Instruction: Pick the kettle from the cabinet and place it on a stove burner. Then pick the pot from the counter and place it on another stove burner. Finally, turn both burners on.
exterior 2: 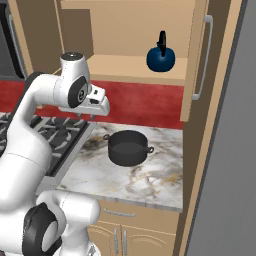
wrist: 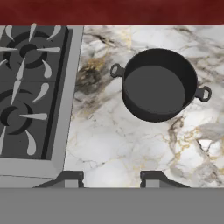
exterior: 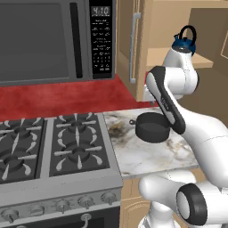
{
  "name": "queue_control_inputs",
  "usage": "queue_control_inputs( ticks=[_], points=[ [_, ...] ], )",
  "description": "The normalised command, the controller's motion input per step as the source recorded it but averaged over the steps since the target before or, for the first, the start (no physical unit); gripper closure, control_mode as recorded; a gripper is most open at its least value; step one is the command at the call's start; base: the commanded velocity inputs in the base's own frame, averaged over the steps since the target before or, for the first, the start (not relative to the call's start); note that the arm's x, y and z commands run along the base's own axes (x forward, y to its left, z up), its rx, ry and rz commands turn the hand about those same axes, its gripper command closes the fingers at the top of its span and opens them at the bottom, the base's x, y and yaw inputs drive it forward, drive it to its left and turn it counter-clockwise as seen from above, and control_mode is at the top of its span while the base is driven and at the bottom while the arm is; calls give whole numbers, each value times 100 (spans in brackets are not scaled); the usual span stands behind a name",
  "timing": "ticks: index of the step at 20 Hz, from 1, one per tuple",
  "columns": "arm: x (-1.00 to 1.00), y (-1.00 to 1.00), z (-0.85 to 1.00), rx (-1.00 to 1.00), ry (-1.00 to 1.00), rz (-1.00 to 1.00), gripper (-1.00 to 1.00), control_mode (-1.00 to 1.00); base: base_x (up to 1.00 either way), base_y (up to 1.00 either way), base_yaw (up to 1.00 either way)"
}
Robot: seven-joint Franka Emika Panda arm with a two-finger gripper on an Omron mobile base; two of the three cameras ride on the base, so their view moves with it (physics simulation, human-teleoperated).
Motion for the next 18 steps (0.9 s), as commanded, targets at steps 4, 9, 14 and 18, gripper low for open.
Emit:
queue_control_inputs(
  ticks=[4, 9, 14, 18],
  points=[
    [-2, -8, 0, 0, -3, 0, -100, -100, 0, 0, 0],
    [-8, -19, 0, 0, -8, 0, -100, -100, 0, 0, 0],
    [-14, -18, 0, 0, -10, 0, -100, -100, 0, 0, 0],
    [-8, -17, 5, 0, -11, 0, -100, -100, 0, 0, 0]
  ],
)
